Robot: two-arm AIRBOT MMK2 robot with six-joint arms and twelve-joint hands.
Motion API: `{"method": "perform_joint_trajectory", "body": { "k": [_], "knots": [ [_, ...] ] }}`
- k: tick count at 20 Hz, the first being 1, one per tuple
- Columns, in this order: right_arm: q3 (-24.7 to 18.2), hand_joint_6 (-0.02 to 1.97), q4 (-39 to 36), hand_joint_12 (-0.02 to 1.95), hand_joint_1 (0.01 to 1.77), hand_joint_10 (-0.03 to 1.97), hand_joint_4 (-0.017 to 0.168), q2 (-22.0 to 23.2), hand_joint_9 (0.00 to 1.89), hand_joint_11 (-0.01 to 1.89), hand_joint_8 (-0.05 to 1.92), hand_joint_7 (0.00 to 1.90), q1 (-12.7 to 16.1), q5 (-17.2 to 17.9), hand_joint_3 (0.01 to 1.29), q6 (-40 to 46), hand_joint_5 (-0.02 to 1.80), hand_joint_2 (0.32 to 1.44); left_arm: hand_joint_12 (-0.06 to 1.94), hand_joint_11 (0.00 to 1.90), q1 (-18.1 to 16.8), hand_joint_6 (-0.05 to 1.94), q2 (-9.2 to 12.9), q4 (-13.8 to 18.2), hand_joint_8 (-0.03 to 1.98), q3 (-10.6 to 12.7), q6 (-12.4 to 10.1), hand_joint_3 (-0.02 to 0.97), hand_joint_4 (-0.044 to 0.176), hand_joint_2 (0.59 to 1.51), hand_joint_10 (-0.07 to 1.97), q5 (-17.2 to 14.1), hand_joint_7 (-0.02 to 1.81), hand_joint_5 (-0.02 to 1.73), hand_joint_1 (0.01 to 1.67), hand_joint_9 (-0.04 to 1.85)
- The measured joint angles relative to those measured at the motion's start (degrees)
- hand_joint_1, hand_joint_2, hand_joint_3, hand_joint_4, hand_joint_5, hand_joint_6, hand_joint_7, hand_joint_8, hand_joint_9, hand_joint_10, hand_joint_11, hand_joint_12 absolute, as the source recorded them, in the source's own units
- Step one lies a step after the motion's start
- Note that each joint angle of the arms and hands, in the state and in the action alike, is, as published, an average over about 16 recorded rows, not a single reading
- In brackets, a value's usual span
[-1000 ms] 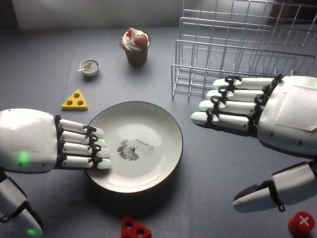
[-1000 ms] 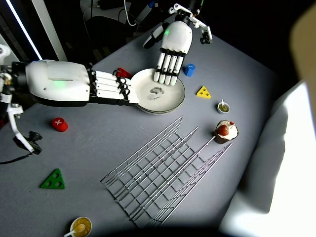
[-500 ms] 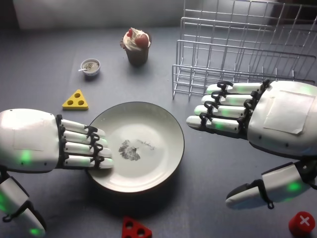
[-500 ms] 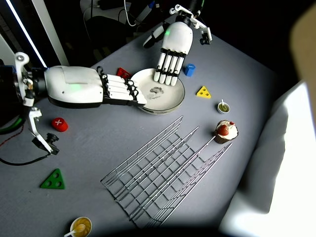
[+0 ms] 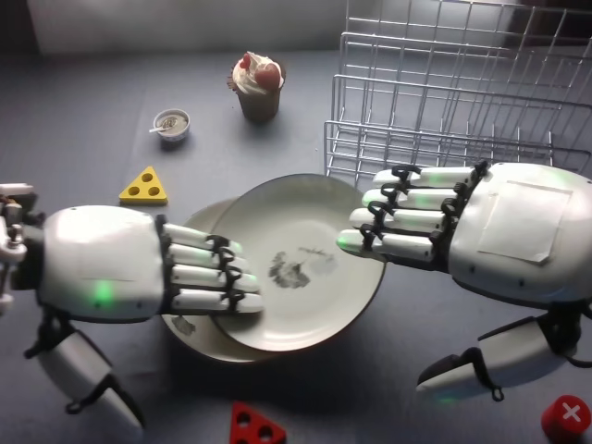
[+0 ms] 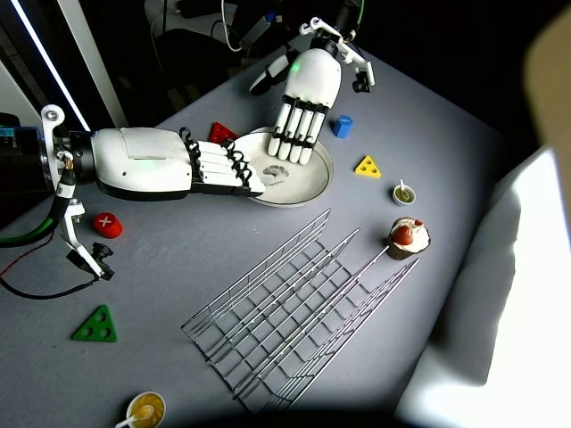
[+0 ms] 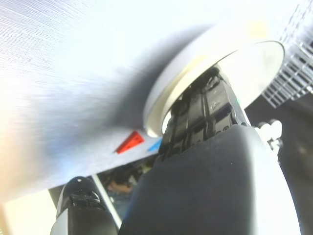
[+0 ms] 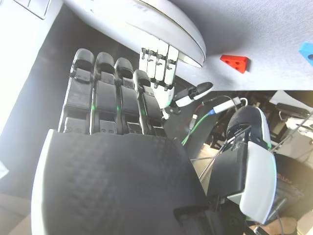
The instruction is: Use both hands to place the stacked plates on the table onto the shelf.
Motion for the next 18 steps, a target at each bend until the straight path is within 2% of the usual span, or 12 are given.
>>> {"method": "perform_joint_trajectory", "body": {
  "k": [7,13,18],
  "knots": [
    [1.03,0.0,-0.22,0.03,0.62,-0.01,0.003,-1.61,0.2,0.22,0.0,0.18,0.14,0.37,0.01,0.01,0.16,0.89,0.03,0.14,-1.83,-0.03,-2.1,0.61,-0.01,-0.09,-0.43,-0.001,-0.01,0.879,0.0,0.99,0.05,0.03,0.06,0.12],
    [3.6,0.0,1.97,0.04,0.98,-0.01,0.004,-5.34,0.24,0.28,0.0,0.23,0.41,0.83,0.01,-1.26,0.24,0.88,0.03,0.14,-2.46,-0.03,-2.74,1.05,-0.01,-0.09,-0.71,-0.001,-0.01,0.875,0.01,1.39,0.05,0.03,0.06,0.12],
    [6.17,0.0,4.21,0.06,1.14,-0.01,0.004,-9.3,0.29,0.33,0.0,0.29,0.71,1.34,0.01,-2.91,0.34,0.9,0.03,0.14,-2.48,-0.03,-2.79,1.12,-0.01,-0.06,-0.74,-0.001,-0.01,0.874,0.01,1.42,0.05,0.03,0.07,0.12]
  ]
}}
